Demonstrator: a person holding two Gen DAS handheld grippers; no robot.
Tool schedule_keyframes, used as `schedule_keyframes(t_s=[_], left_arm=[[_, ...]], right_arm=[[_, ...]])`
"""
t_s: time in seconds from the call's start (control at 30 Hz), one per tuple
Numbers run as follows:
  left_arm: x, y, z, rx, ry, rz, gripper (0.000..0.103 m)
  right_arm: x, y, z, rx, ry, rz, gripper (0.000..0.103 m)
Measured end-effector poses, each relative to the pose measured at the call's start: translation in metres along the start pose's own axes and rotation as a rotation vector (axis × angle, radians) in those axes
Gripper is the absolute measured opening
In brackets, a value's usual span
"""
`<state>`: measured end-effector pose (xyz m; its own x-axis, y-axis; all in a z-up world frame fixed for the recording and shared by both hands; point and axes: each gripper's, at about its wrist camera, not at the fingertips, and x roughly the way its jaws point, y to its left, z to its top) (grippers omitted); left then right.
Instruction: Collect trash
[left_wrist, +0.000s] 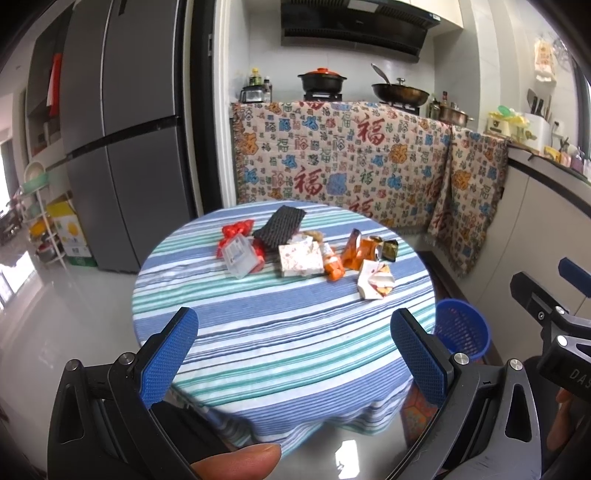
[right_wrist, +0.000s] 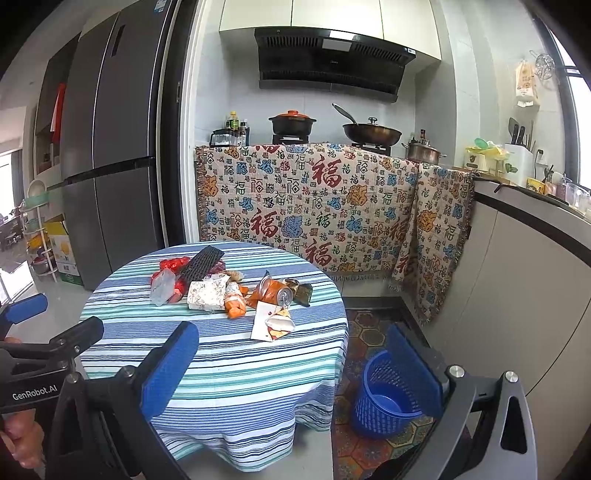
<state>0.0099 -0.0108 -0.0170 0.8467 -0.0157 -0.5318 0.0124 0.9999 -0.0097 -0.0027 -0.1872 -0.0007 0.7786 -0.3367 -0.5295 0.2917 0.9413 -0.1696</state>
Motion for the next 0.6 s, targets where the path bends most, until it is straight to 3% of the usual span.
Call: schedule_keyframes(t_s=[0.6], left_arm=[[0.0092,0.0011,0.0001,-0.006,0.017,0.003,0.103]], right_arm=[[0.0095,0.0003,-0.0005,-0.002,0.013,0.01,0.103]])
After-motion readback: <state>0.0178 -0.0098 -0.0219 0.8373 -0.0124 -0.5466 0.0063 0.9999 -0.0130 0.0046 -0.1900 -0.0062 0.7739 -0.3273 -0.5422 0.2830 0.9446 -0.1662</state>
